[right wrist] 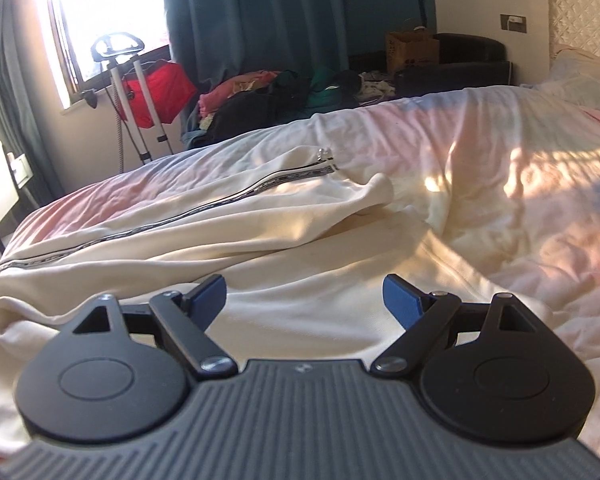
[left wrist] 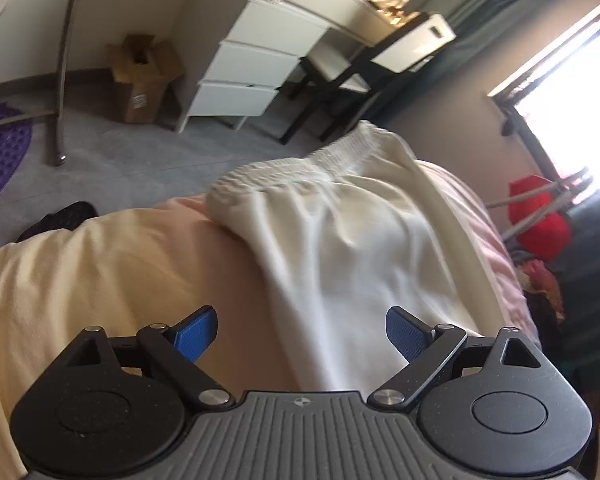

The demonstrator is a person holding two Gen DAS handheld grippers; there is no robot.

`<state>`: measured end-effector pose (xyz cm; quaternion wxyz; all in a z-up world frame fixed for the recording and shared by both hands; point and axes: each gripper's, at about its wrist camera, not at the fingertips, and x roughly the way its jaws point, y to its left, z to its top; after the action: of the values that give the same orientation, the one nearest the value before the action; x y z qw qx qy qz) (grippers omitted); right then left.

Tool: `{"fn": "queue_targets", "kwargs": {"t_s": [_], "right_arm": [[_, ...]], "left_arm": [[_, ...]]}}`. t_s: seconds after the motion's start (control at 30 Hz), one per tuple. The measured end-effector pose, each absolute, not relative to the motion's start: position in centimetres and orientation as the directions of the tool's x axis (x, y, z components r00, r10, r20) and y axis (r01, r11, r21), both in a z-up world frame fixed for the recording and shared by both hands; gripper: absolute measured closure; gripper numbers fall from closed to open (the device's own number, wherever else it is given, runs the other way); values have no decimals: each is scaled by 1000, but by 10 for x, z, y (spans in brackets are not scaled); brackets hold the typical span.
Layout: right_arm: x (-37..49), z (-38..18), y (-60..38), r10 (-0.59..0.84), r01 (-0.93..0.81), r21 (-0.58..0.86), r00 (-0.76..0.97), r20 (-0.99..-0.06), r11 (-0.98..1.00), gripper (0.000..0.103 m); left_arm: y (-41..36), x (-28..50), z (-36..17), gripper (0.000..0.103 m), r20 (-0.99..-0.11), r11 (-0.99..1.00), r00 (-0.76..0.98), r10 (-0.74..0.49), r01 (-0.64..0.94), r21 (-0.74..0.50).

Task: Fold clothes
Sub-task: 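Grasp a ribbed cuff of the sweatpants with the left gripper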

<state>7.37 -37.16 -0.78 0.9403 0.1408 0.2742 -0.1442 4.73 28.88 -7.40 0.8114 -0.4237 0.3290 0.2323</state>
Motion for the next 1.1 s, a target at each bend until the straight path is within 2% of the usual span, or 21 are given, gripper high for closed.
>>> {"fn": "queue_targets", "kwargs": {"t_s": [0.1,0.2,0.37,0.5,0.57,0.63,0.67,0.8,0.87,0.9,0.97,1.07,1.1], "right_arm": [[72,-5,-373,-206,353,181,815,-542,918,16],[72,-5,-376,-214,363,184,813,-541,913,16],[78,-9,-384,-212,380,203,801,-561,902,16],[81,-12,-390,-165,372,262,801,-575,891,16],[79,-12,-400,-120,365,330,809,-576,871,16],[71,-13,-421,-58,357,452,833,-551,817,16],[67,-15,-432,-52,369,501,841,-538,783,16],[43,-32,-480,-133,519,613,817,-561,596,16],[30,-45,-501,-171,586,645,790,-588,490,15],[23,-52,-511,-181,606,663,783,-595,440,15],[9,-67,-526,-186,632,692,771,-610,348,16],[-5,-94,-537,-125,638,743,769,-626,205,15],[-6,-102,-539,-95,639,751,768,-633,164,15]], "left_arm": [[307,50,-92,10,-735,467,674,68,-673,-574],[310,53,-92,8,-704,448,705,83,-657,-606],[306,59,-88,22,-598,480,799,60,-548,-685],[299,58,-87,23,-518,498,855,-4,-448,-743],[295,62,-88,26,-543,531,839,-22,-451,-718],[291,68,-90,37,-595,553,804,-24,-485,-678],[290,69,-94,38,-610,549,792,-33,-495,-673],[297,66,-109,41,-606,484,793,-70,-504,-715],[302,64,-115,49,-607,455,792,-70,-516,-725],[304,64,-118,58,-609,442,790,-67,-524,-729],[307,62,-121,62,-607,429,792,-66,-527,-734],[308,58,-121,75,-600,426,798,-60,-523,-738],[309,57,-120,83,-595,425,802,-55,-521,-741]]}}
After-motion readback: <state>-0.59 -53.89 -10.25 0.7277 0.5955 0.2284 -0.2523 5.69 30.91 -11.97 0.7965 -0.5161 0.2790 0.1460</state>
